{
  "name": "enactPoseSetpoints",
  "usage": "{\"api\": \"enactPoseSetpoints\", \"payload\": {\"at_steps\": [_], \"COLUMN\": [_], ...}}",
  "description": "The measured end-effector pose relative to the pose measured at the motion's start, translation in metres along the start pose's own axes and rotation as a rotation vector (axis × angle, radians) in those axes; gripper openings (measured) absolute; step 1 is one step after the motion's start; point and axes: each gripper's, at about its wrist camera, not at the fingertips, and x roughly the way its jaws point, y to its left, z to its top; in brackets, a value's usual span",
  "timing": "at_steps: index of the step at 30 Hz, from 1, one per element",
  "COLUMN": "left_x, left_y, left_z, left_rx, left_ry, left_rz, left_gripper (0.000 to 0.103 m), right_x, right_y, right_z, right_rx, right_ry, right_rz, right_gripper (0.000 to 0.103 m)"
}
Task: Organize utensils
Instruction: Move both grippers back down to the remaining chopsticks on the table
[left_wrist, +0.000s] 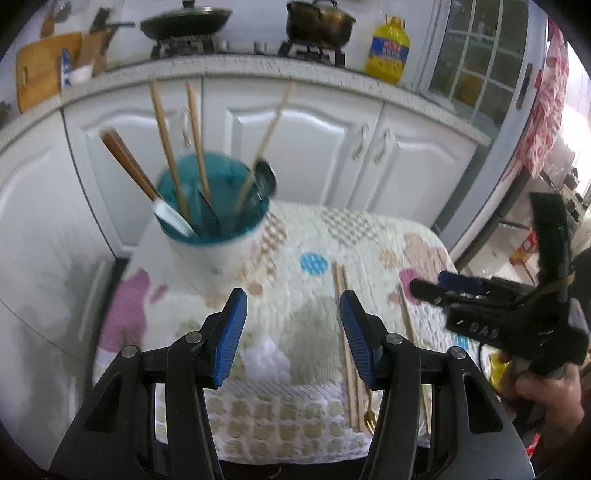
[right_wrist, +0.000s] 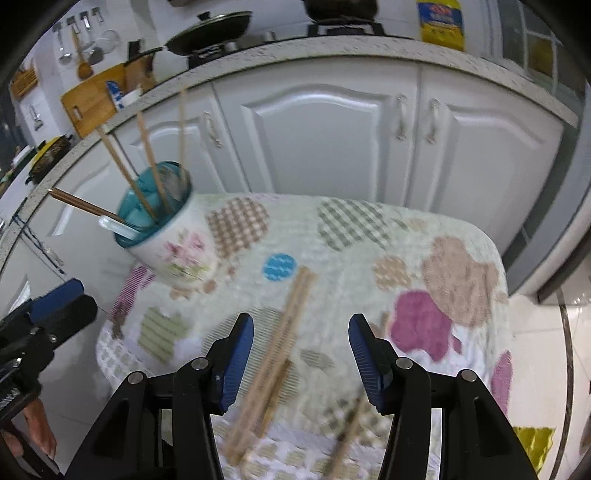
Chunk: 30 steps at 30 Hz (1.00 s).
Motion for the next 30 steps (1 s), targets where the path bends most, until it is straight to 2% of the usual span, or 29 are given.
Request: {"api": "enactPoseSetpoints", "payload": {"at_steps": [2, 4, 5, 9, 11, 13, 19, 21, 30], "left_x": [0.014, 0.03, 0.039, 0.071, 0.088, 0.102, 0.143, 0.153, 0.192], "left_y": [-0.002, -0.002, -0.001, 0.0, -0.004, -0.009, -0.024, -0.028, -0.041], "left_z": [-0.006, -0.011, -0.014, -0.021, -0.022, -0.022, -0.009, -0.003, 0.015], "left_rx": [-0.004, -0.023, -0.036, -0.069, -0.07, -0.068, -0.042, -0.037, 0.024], "left_ry": [0.037, 0.075, 0.097, 0.171, 0.213, 0.237, 0.288, 0.295, 0.315], "left_rz": [-0.013, -0.038, -0.057, -0.094, -0.119, -0.138, -0.145, -0.143, -0.087], "left_gripper": [0.052, 0.052, 0.052, 0.052, 0.05, 0.041, 0.027, 0.026, 0.021], "right_x": [0.001, 0.003, 0.005, 0.018, 0.025, 0.034, 0.05, 0.053, 0.076], "right_y": [-0.018, -0.033, -0.042, -0.064, -0.071, -0.074, -0.079, -0.081, -0.09], "right_z": [-0.01, -0.018, -0.024, -0.038, -0.043, -0.045, -0.046, -0.045, -0.033], "right_rx": [0.024, 0.046, 0.064, 0.13, 0.16, 0.172, 0.187, 0.197, 0.223], "right_ry": [0.006, 0.007, 0.014, 0.065, 0.086, 0.104, 0.135, 0.144, 0.182], "right_rz": [-0.027, -0.032, -0.042, -0.009, 0.007, 0.012, 0.038, 0.057, 0.081], "right_gripper": [0.054, 0.064, 0.065, 0.065, 0.055, 0.052, 0.044, 0.04, 0.036]}}
